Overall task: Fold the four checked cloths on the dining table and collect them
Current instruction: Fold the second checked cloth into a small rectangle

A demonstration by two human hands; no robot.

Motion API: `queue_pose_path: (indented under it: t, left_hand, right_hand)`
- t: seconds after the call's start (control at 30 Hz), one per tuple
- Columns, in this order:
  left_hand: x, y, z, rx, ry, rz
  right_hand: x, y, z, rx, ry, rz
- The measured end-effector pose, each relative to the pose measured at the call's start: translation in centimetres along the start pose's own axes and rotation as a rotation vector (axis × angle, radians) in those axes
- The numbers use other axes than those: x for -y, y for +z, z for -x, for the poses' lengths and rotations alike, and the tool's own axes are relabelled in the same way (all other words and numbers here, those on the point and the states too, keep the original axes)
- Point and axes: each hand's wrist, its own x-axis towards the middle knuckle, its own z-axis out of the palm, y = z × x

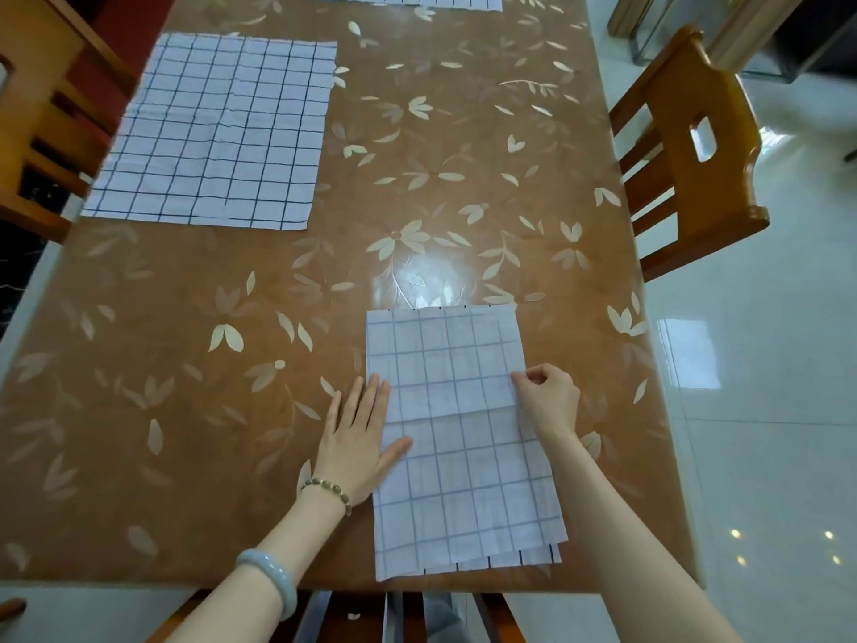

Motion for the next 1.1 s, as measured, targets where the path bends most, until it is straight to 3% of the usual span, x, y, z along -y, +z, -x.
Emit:
queue_pose_path:
  t: [0.63, 0.87, 0.97, 1.1]
  left_hand:
    - [0.6, 0.2, -1.7, -0.033, 0.003, -0.041]
    - [1.9, 0.3, -2.1, -0.051, 0.059, -0.053]
    - [2.7, 0.1, -2.1, -0.049, 0.093, -0.075]
    - [2.8, 0.0, -2.0, -0.033, 0.096, -0.069]
  right_hand:
    - [0.1, -0.1, -0.2, 0.0, 0.001, 0.004]
    - [0.2, -0.5, 0.2, 0.078, -0.012, -0.021]
    - [0.1, -0.5, 0.5, 0.111, -0.099, 0.051]
    - [-1.0, 0.2, 1.3, -0.041, -0.282, 0.237]
